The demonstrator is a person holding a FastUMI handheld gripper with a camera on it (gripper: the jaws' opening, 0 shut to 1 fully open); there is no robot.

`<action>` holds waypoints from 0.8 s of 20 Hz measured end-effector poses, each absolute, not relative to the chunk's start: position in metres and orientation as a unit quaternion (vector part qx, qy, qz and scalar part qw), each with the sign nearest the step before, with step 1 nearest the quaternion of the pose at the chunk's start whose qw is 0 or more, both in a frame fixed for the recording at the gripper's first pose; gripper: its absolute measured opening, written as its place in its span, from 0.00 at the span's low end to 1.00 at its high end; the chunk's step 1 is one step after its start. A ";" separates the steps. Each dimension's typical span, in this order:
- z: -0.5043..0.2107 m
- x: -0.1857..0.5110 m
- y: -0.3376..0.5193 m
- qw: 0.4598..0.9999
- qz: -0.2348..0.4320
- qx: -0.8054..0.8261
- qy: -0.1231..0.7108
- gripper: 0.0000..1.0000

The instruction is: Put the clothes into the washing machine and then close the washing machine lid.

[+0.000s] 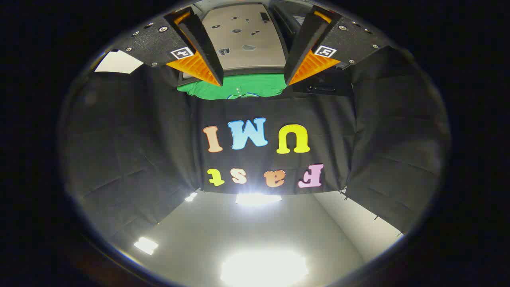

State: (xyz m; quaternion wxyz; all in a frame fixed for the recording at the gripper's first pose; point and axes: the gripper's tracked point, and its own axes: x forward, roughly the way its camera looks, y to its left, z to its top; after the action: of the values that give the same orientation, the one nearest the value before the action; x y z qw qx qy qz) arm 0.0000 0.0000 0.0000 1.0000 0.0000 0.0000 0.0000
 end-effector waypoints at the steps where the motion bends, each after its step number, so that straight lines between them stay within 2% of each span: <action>1: 0.001 0.000 0.001 1.000 0.000 -0.001 0.000 0.94; 16: 0.008 0.002 0.012 1.000 0.005 0.005 -0.001 0.94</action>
State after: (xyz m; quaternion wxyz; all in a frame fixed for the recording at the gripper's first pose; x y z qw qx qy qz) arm 0.0019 0.0118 0.0078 1.0000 0.0045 -0.0011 0.0050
